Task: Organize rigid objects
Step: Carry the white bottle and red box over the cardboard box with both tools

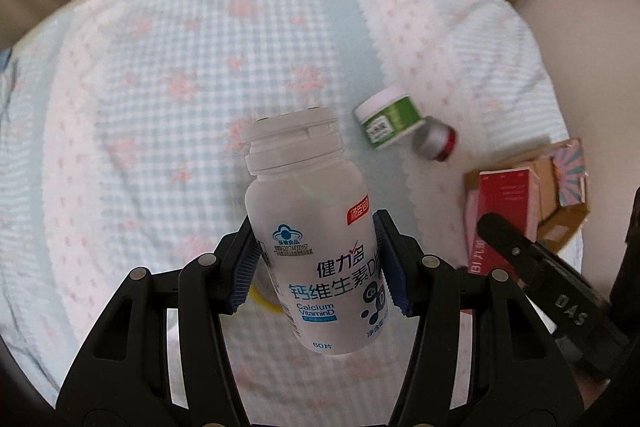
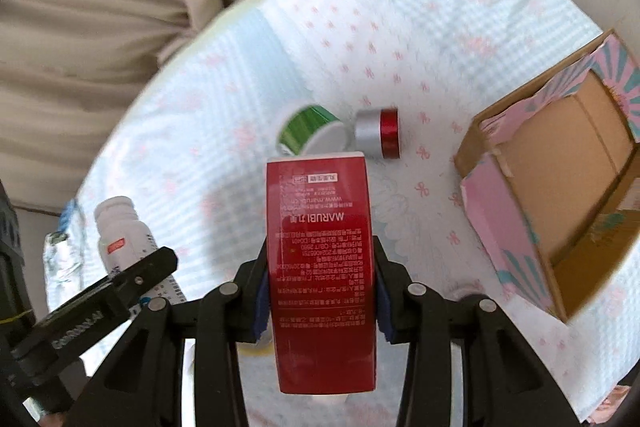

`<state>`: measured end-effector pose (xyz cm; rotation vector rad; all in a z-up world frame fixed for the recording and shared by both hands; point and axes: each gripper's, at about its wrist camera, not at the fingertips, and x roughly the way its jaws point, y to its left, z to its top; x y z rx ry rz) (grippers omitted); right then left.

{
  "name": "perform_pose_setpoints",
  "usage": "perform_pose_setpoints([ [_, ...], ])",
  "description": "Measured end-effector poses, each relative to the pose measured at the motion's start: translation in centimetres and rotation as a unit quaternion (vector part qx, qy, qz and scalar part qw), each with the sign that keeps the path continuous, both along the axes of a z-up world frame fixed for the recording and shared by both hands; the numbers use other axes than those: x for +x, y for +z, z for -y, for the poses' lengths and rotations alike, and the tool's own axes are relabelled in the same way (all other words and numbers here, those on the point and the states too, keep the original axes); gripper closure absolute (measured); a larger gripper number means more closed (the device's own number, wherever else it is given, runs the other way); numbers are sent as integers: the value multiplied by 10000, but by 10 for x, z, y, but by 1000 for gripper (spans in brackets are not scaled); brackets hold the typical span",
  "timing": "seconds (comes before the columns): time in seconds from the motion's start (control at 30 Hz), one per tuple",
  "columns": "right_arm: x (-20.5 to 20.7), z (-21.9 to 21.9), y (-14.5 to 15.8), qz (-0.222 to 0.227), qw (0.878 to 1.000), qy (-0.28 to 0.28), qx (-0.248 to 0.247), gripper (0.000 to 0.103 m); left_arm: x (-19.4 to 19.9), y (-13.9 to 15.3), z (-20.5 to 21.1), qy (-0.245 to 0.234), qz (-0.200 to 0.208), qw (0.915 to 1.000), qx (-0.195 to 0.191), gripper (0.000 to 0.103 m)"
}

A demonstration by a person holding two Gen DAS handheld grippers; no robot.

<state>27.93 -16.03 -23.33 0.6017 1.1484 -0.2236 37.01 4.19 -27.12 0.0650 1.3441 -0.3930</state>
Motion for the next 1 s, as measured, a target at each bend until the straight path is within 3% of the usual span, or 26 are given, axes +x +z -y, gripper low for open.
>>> perform_pose_setpoints([
  [0.33,-51,24,110,514,9977,342,-281,65,-65,104,50,-194,510,9979,-354,52],
  [0.53,-78,68,151,840,9944,418,-493,65,-105,138,109,-232,681,9959,-553,52],
  [0.8,-110,142,176,989,9895,831,-646,65,-135,142,195,-60,654,9957,-650,52],
  [1.0,-118,207,153,749,9915,863,-615,65,-142,115,258,-74,503,9970,-586,55],
])
